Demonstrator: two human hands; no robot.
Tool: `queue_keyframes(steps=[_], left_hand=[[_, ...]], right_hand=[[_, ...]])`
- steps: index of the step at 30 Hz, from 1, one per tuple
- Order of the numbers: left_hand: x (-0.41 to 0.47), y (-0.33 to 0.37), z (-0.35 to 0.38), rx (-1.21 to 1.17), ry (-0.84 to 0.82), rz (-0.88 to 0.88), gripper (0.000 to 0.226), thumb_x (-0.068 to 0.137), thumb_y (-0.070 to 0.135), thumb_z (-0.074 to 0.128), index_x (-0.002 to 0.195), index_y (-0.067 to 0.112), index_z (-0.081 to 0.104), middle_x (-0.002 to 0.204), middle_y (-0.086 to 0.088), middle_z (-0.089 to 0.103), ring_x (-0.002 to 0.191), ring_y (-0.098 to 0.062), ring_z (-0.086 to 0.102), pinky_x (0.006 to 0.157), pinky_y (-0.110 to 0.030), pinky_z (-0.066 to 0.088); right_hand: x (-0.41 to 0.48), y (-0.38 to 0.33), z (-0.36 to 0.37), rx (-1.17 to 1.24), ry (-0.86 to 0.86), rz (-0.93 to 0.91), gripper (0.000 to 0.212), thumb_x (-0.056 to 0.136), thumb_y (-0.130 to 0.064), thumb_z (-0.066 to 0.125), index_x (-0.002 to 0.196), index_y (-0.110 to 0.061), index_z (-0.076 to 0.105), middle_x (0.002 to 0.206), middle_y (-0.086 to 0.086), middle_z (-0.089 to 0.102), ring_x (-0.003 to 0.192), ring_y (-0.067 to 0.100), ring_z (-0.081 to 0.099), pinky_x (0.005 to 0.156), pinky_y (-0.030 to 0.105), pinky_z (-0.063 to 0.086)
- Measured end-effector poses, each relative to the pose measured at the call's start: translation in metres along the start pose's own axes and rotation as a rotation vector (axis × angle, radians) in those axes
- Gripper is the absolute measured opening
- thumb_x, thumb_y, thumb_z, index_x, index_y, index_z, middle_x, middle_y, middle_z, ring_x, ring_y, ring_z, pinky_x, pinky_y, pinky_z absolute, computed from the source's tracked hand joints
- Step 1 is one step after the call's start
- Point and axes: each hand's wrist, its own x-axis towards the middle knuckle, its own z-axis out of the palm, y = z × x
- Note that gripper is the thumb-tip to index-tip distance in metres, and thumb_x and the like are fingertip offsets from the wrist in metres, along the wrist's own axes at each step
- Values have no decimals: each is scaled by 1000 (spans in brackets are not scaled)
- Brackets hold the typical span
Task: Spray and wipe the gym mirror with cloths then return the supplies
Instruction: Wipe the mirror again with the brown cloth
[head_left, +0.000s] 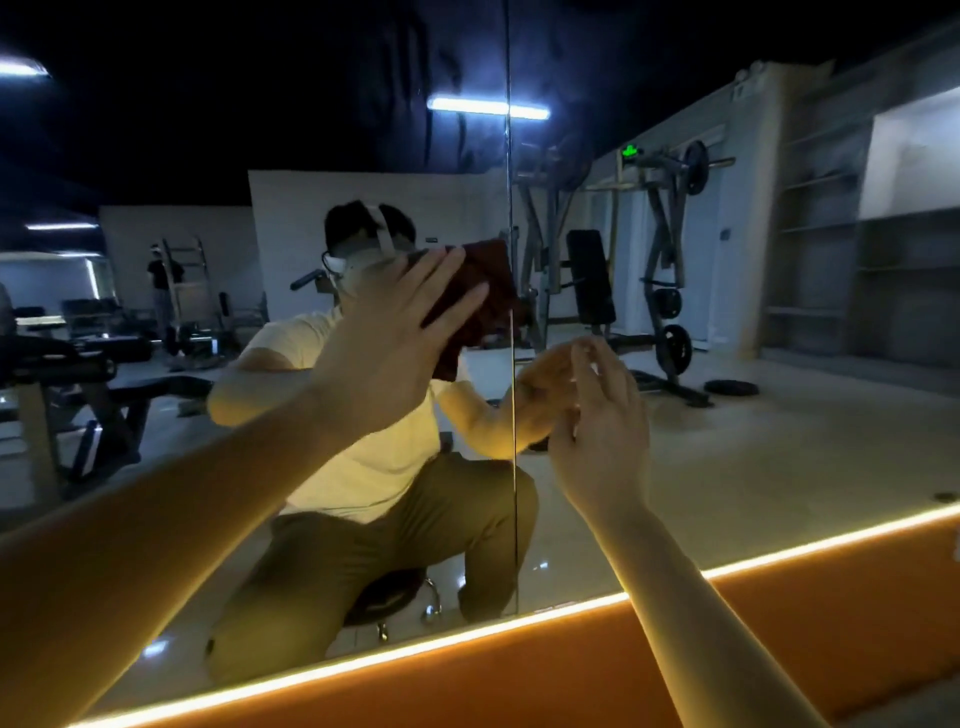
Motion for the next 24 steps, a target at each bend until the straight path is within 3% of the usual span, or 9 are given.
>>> queue_keyframes(steps=[2, 5, 9, 12, 14, 16, 18, 21, 24], left_hand=[[-2, 6, 3, -33, 8, -24, 89, 90, 22, 56, 164, 25, 6, 173, -17, 4, 161, -33, 1, 129, -51, 0], [-32, 24, 19, -50, -129, 179, 98, 89, 24, 60, 164, 30, -4, 172, -11, -12, 159, -28, -15, 128, -50, -8], [-47, 5, 16, 48, -257, 353, 95, 99, 34, 54, 159, 29, -20, 168, -12, -26, 156, -29, -26, 126, -52, -15], [-18, -26, -6, 130, -213, 263, 99, 98, 32, 55, 157, 29, -24, 165, -14, -29, 157, -32, -19, 129, -54, -7], [10, -50, -20, 134, -79, 123, 101, 97, 35, 60, 161, 27, -17, 169, -15, -20, 159, -31, -10, 129, -51, -6], [31, -61, -33, 104, 32, -30, 96, 95, 35, 64, 166, 23, 1, 173, -18, -1, 160, -33, 3, 130, -50, 0], [37, -51, -32, 28, 74, -132, 90, 96, 29, 63, 166, 19, 9, 173, -20, 4, 160, -35, 5, 130, -49, 1], [19, -21, -8, 42, 21, 15, 101, 91, 27, 69, 163, 20, 0, 170, -19, -8, 158, -33, -8, 126, -47, -7], [-2, -20, 6, 85, 4, 218, 106, 81, 25, 81, 161, 22, 13, 168, -16, 2, 156, -28, -6, 128, -45, -12]], right_hand=[[24, -10, -12, -24, -37, -57, 65, 99, -38, 33, 158, -11, 37, 165, 15, 32, 151, 35, 33, 120, 55, 32], [70, -28, -32, -123, -146, -59, 83, 94, -58, 18, 165, -15, 15, 172, 12, 13, 158, 31, 12, 126, 48, 14], [97, -40, -37, -201, -293, -20, 75, 104, -36, 38, 165, -20, -2, 173, 5, -7, 160, 28, -4, 127, 56, 16], [96, -47, -39, -250, -397, 14, 86, 101, -46, 43, 164, -21, -9, 172, 5, -16, 159, 29, -9, 127, 55, 16], [97, -49, -46, -253, -449, 28, 90, 95, -54, 36, 164, -20, -10, 172, 5, -17, 159, 29, -9, 127, 56, 18], [101, -49, -53, -260, -501, 39, 85, 102, -48, 39, 164, -21, -11, 172, 3, -19, 159, 28, -10, 126, 57, 20], [102, -45, -57, -284, -532, 25, 84, 105, -40, 47, 164, -22, -10, 172, 3, -19, 159, 27, -9, 125, 58, 24], [105, -39, -60, -287, -525, -33, 83, 104, -33, 51, 165, -19, -3, 173, 5, -12, 159, 29, -3, 123, 57, 28], [107, -37, -62, -250, -424, -82, 77, 100, -37, 50, 164, -16, 13, 172, 9, 7, 158, 29, 12, 123, 56, 27]])
